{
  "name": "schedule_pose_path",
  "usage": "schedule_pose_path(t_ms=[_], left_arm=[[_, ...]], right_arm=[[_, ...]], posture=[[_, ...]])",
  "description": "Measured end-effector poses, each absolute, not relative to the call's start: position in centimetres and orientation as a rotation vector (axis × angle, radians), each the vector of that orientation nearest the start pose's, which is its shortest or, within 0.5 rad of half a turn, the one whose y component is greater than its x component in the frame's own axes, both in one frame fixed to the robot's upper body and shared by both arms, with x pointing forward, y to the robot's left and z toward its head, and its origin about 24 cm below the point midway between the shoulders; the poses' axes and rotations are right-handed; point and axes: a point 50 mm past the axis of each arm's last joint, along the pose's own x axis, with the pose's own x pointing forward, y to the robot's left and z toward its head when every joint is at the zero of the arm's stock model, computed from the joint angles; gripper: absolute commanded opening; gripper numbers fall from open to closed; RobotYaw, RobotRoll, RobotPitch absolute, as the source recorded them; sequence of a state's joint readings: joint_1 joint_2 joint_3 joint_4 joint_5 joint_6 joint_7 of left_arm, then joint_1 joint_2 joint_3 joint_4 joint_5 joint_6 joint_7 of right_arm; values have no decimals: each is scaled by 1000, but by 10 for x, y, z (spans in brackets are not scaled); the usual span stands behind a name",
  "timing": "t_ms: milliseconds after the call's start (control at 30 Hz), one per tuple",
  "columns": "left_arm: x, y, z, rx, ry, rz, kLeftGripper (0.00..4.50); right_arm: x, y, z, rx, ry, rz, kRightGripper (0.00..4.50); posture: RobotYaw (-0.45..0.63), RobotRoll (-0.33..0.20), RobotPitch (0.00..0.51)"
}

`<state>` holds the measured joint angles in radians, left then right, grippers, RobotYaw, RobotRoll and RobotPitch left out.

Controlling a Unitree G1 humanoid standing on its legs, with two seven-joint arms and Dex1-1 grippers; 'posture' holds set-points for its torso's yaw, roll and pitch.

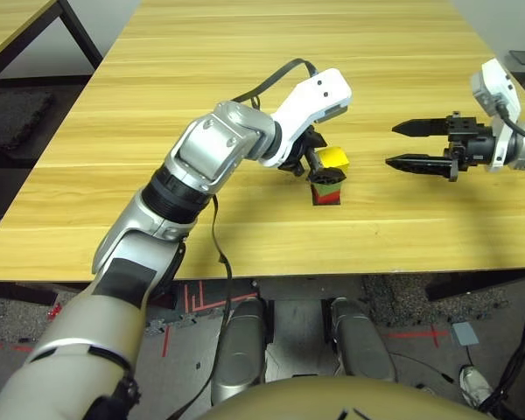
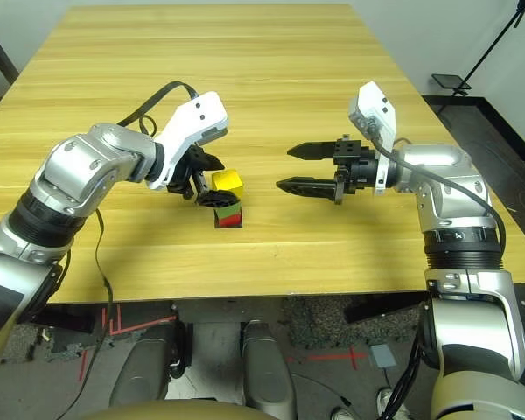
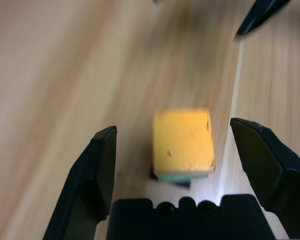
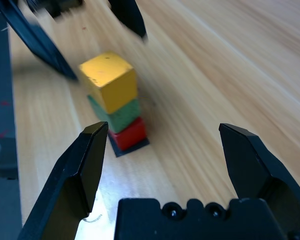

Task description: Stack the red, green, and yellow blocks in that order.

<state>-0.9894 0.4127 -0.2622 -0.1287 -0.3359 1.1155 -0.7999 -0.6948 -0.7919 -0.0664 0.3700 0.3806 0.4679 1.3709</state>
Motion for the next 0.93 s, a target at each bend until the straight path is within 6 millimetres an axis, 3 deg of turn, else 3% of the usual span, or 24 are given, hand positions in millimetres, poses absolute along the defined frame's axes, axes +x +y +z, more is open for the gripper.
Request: schedule_pose_path(t_ms=[100,200,267,333,400,600,933], left_arm=[[310,92,259,195,115,-950,4463],[312,127,263,18,-33,-704,4463],[312,161,248,-37,-101,-504,4463],[307,202,213,-62,-101,-281,4463],[301,225,181,-71,-72,-150,4463],[298,228,142,-55,-157,-48,4463],[302,226,115,-49,-245,34,4463]], right_arm=[[322,-291,201,-77,146,883,4500],[324,-330,204,-37,45,605,4500],[324,-353,199,-11,-13,399,4500],[319,-377,186,25,-57,186,4500],[314,-390,172,37,-55,63,4500],[306,-410,167,-18,-91,-163,4500],[304,-412,153,-17,-60,-234,4500]], posture=[[225,-32,79],[216,-57,82],[209,-78,86],[206,-82,86],[204,-88,85],[165,-111,101],[162,-121,92]])
